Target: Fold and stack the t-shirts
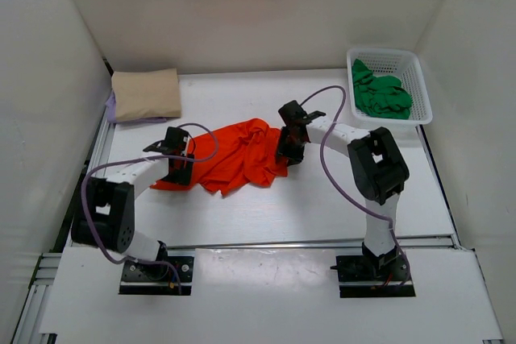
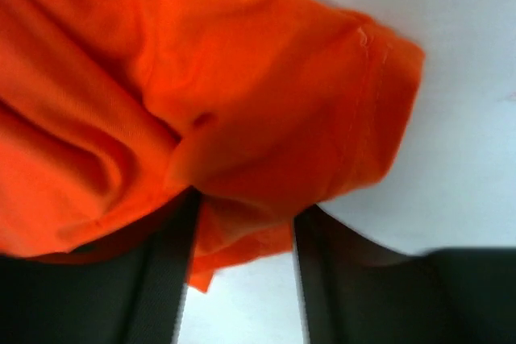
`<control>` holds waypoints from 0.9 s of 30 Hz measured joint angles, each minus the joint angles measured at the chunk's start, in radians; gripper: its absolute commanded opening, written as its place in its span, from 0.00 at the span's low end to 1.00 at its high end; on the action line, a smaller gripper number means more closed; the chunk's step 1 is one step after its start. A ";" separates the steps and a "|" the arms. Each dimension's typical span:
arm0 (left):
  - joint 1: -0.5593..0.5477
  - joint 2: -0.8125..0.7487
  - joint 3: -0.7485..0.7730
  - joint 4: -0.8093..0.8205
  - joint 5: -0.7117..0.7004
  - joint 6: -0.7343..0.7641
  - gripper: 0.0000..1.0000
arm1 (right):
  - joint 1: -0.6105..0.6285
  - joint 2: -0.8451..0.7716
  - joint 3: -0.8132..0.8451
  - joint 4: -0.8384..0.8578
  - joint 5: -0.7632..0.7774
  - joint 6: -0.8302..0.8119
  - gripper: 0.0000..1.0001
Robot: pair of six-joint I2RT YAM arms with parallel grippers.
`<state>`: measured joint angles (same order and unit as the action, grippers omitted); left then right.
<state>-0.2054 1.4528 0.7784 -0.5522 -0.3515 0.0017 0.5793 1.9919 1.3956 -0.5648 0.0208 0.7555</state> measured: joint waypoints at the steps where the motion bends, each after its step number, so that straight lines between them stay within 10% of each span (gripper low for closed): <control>1: -0.004 0.024 0.000 0.007 0.009 -0.003 0.73 | -0.006 0.001 -0.008 0.009 -0.013 0.004 0.33; 5: -0.008 0.079 0.014 0.039 0.025 -0.003 0.12 | -0.023 -0.012 -0.055 0.069 -0.053 0.024 0.05; 17: 0.012 -0.217 0.032 0.021 -0.109 0.005 0.10 | -0.026 -0.476 -0.185 -0.006 0.053 -0.084 0.00; 27: 0.106 -0.462 0.514 -0.018 -0.237 0.001 0.10 | -0.043 -1.066 -0.079 -0.146 0.291 -0.194 0.00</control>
<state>-0.0998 0.9913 1.2922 -0.5697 -0.5884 0.0025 0.5365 0.9260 1.3167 -0.7113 0.3122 0.5613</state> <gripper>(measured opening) 0.109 0.009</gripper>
